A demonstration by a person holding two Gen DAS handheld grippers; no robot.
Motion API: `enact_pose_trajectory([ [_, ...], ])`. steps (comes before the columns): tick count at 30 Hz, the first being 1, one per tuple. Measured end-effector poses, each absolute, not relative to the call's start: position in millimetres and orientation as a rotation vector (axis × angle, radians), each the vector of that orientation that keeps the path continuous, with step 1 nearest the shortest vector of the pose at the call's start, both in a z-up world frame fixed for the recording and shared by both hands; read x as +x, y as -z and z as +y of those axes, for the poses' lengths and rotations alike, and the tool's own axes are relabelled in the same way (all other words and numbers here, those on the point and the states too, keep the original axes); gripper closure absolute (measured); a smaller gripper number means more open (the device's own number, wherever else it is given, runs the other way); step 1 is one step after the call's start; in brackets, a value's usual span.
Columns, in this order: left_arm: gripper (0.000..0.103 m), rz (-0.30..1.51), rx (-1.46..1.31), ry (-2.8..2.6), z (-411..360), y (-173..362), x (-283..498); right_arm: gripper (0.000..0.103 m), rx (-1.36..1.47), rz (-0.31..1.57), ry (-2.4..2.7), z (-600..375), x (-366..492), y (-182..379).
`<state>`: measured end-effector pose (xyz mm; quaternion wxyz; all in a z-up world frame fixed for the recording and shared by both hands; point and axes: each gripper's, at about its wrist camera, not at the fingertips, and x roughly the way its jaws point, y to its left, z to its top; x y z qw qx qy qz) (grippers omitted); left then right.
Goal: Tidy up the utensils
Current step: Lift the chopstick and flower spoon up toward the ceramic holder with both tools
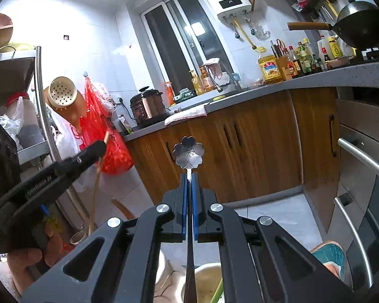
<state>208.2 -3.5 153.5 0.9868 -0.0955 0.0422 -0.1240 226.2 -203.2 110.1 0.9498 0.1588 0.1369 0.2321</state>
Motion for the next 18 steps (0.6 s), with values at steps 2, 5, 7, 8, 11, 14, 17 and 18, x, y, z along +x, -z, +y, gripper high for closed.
enact_pose_trajectory([
  [2, 0.098, 0.061, -0.2, 0.243, -4.3, -154.7, 210.1, 0.1, 0.331, 0.279, -0.468, -204.2, 230.0, -104.2],
  [5, 0.098, 0.019, -0.202, 0.225, -6.1, -159.4, 210.8, 0.1, 0.317, 0.265, -0.448, -202.5, 230.8, -97.7],
  [7, 0.098, -0.016, -0.158, 0.186, -13.0, -155.8, 208.8, 0.1, 0.301, 0.251, -0.427, -202.1, 229.9, -93.7],
  [8, 0.098, -0.024, -0.145, 0.17, -14.7, -154.1, 208.6, 0.1, 0.298, 0.245, -0.417, -201.9, 229.5, -92.2],
  [11, 0.098, -0.045, -0.11, 0.122, -20.8, -145.5, 207.4, 0.1, 0.285, 0.228, -0.389, -200.8, 227.9, -85.7],
  [14, 0.098, -0.042, -0.095, 0.114, -22.9, -139.1, 207.6, 0.1, 0.274, 0.216, -0.378, -198.6, 226.6, -83.0],
  [17, 0.098, -0.022, -0.088, 0.119, -21.7, -132.4, 207.7, 0.1, 0.254, 0.204, -0.375, -196.0, 225.0, -81.0],
  [18, 0.098, -0.011, -0.088, 0.124, -20.7, -129.7, 207.0, 0.1, 0.253, 0.203, -0.374, -194.8, 224.2, -80.3],
])
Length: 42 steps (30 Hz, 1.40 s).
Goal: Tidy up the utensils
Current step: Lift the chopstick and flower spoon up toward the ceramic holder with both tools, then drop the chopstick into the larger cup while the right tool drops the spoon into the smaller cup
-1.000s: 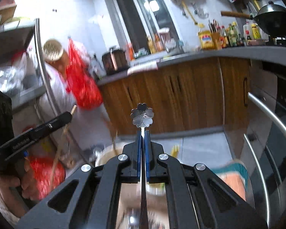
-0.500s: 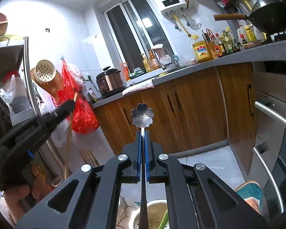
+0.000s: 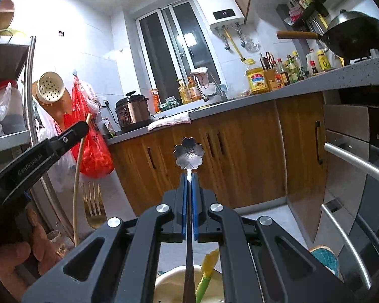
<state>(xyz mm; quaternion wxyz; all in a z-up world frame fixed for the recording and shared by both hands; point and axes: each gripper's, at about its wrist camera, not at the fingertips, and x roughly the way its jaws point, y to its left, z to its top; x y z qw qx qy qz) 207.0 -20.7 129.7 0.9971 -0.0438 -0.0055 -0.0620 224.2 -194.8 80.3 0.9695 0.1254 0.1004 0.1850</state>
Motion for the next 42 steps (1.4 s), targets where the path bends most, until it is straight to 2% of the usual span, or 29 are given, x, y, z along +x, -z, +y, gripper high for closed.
enact_pose_trajectory([
  [10, 0.098, 0.073, -0.046, 0.146, -7.0, -100.7, 179.0, 0.1, 0.284, 0.228, -0.376, -198.2, 221.9, -70.1],
  [22, 0.098, 0.17, -0.072, 0.191, 7.3, -79.7, 169.0, 0.1, 0.262, 0.168, -0.352, -189.9, 229.0, -90.7],
  [42, 0.098, 0.263, -0.096, 0.195, 12.8, -78.4, 153.2, 0.1, 0.188, 0.299, -0.354, -205.5, 192.6, -49.6],
])
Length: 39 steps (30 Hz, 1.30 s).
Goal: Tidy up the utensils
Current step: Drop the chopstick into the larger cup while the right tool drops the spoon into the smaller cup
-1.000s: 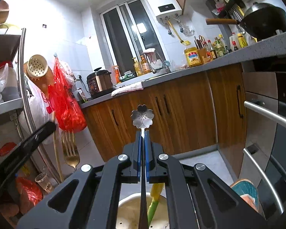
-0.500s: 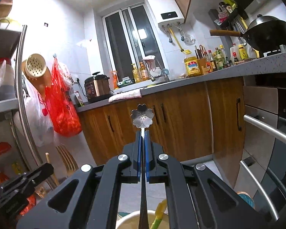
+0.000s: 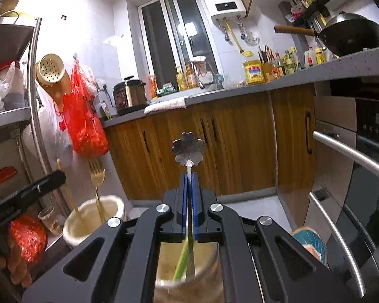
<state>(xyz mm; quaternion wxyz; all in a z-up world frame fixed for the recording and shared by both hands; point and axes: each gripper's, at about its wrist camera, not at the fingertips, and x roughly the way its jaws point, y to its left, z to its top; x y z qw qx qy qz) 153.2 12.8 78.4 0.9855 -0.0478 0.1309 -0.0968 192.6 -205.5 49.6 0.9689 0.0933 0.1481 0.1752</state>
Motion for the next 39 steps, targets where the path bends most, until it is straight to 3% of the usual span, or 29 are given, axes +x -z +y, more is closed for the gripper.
enact_pose_trajectory([
  [12, 0.098, 0.35, -0.131, 0.155, 18.8, -74.7, 151.5, 0.1, 0.293, 0.393, -0.369, -229.9, 191.2, -39.4],
  [24, 0.096, 0.352, -0.151, 0.17, 26.6, -73.2, 128.7, 0.1, 0.348, 0.327, -0.422, -237.5, 188.8, -67.5],
  [36, 0.096, 0.426, -0.139, 0.155, 36.1, -57.1, 121.3, 0.099, 0.311, 0.476, -0.381, -224.4, 207.6, -41.3],
  [39, 0.089, 0.444, -0.145, 0.146, 40.9, -52.1, 118.6, 0.099, 0.318, 0.486, -0.378, -226.8, 209.1, -39.4],
])
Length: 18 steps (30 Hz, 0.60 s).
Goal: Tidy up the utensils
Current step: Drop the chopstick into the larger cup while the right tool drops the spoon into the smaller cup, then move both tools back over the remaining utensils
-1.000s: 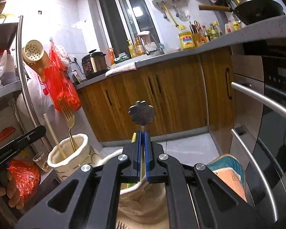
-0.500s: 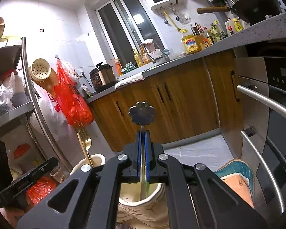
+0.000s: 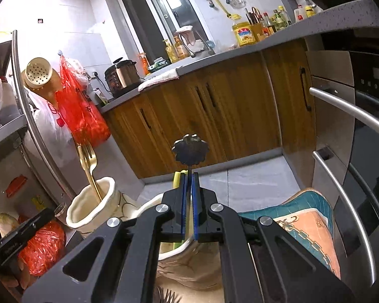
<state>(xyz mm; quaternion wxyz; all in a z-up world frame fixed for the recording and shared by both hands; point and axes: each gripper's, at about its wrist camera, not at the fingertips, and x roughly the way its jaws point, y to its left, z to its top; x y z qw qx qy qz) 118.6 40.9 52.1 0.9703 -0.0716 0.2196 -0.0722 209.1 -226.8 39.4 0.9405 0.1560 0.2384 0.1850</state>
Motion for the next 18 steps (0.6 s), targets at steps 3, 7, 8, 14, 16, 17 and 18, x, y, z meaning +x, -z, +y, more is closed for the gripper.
enact_pose_trajectory([
  [3, 0.085, 0.458, -0.151, 0.138, 44.6, -48.8, 117.1, 0.098, 0.325, 0.501, -0.375, -228.4, 212.5, -37.9],
  [7, 0.076, 0.478, -0.157, 0.125, 50.5, -45.2, 112.5, 0.082, 0.344, 0.52, -0.379, -231.3, 216.6, -36.6],
  [8, 0.075, 0.48, -0.157, 0.122, 51.9, -44.8, 110.8, 0.081, 0.342, 0.522, -0.378, -231.6, 216.6, -36.7],
  [14, 0.058, 0.512, -0.146, 0.102, 58.4, -42.5, 99.5, 0.067, 0.334, 0.543, -0.375, -233.5, 202.3, -38.7],
  [16, 0.051, 0.527, -0.135, 0.091, 59.4, -40.9, 94.6, 0.062, 0.308, 0.545, -0.376, -233.9, 191.4, -39.8],
  [17, 0.047, 0.539, -0.126, 0.084, 59.7, -39.2, 91.8, 0.057, 0.29, 0.553, -0.374, -233.9, 185.0, -39.5],
  [18, 0.042, 0.549, -0.12, 0.078, 60.5, -36.9, 89.8, 0.054, 0.278, 0.561, -0.375, -234.4, 179.2, -38.8],
])
